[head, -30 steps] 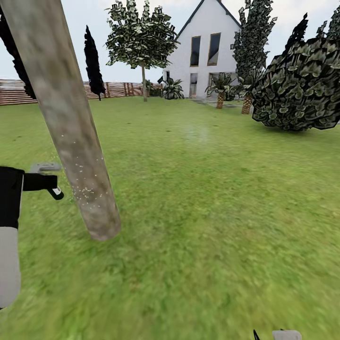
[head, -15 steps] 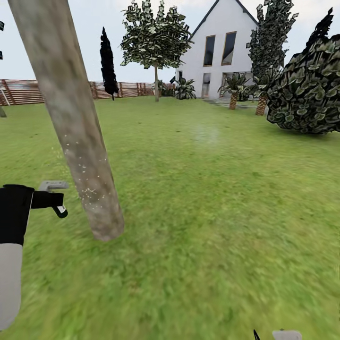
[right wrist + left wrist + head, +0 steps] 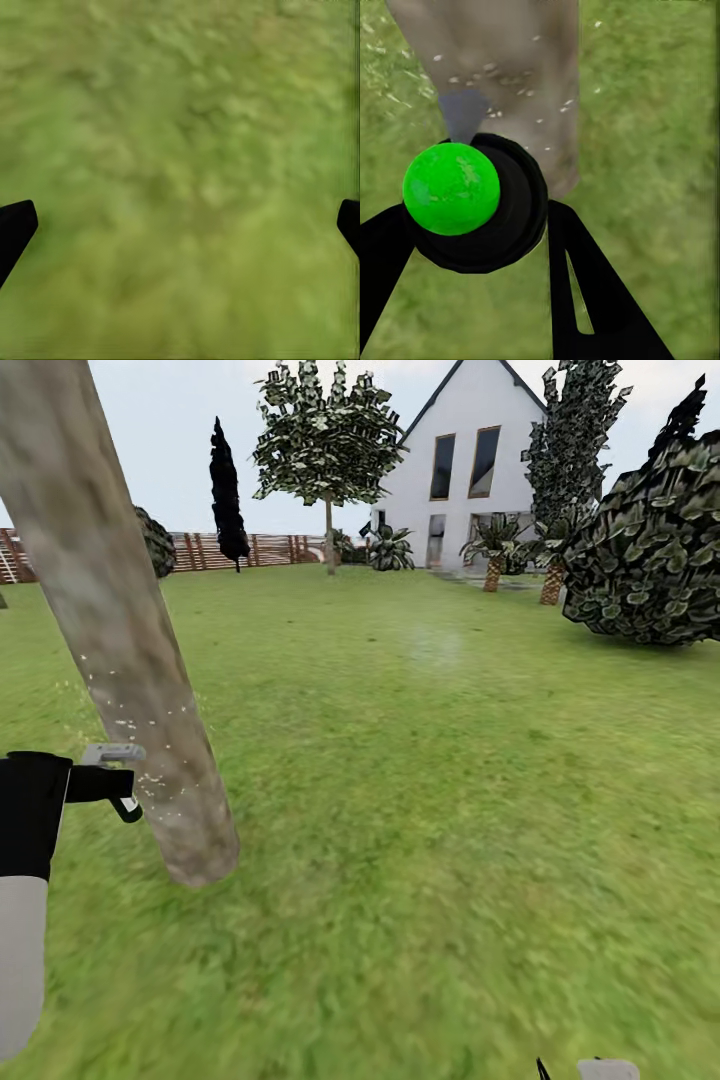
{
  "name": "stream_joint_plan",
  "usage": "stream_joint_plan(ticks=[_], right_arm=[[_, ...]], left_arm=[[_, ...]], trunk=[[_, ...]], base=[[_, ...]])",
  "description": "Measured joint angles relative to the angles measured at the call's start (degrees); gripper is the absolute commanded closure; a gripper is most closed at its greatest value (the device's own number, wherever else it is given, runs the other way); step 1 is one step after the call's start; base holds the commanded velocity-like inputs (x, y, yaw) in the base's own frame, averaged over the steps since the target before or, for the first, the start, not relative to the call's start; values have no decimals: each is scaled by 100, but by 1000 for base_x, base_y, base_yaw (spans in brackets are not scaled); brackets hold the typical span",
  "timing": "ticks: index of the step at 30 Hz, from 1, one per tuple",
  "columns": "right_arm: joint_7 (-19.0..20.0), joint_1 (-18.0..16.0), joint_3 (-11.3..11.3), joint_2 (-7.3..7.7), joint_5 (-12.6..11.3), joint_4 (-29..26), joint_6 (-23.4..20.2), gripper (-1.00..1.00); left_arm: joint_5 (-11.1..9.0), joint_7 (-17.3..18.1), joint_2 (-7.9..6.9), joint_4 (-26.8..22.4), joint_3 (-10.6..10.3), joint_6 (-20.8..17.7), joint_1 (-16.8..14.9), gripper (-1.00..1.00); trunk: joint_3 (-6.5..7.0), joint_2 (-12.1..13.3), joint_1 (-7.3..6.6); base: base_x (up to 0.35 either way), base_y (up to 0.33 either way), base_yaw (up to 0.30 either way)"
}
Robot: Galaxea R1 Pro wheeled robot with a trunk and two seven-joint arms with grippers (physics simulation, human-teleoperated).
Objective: In the garden, pick up the pesticide atomizer on the floor and spray pesticide onto both trees until each tree trunk is fully covered.
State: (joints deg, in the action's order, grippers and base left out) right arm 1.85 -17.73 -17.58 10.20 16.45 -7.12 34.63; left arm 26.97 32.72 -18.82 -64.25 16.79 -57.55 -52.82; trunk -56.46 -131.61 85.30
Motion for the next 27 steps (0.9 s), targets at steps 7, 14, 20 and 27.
stream_joint_plan(ticks=[7,14,20,27], right_arm=[[0,2,0,0,0,0,0,-100],[-6,3,-8,0,-1,-9,0,-100],[-6,-1,-8,0,-2,-9,0,-100],[-2,0,-7,0,-2,-9,0,-100]], left_arm=[[-4,-3,-4,0,0,6,2,100],[-10,-19,-8,6,8,1,4,100],[1,-20,-8,1,10,0,2,100],[1,-20,-8,7,9,-3,6,100]], trunk=[[0,0,0],[0,0,0],[0,0,0],[0,0,0]], base=[[99,-268,0],[138,-268,61],[139,-268,270],[157,-258,268]])
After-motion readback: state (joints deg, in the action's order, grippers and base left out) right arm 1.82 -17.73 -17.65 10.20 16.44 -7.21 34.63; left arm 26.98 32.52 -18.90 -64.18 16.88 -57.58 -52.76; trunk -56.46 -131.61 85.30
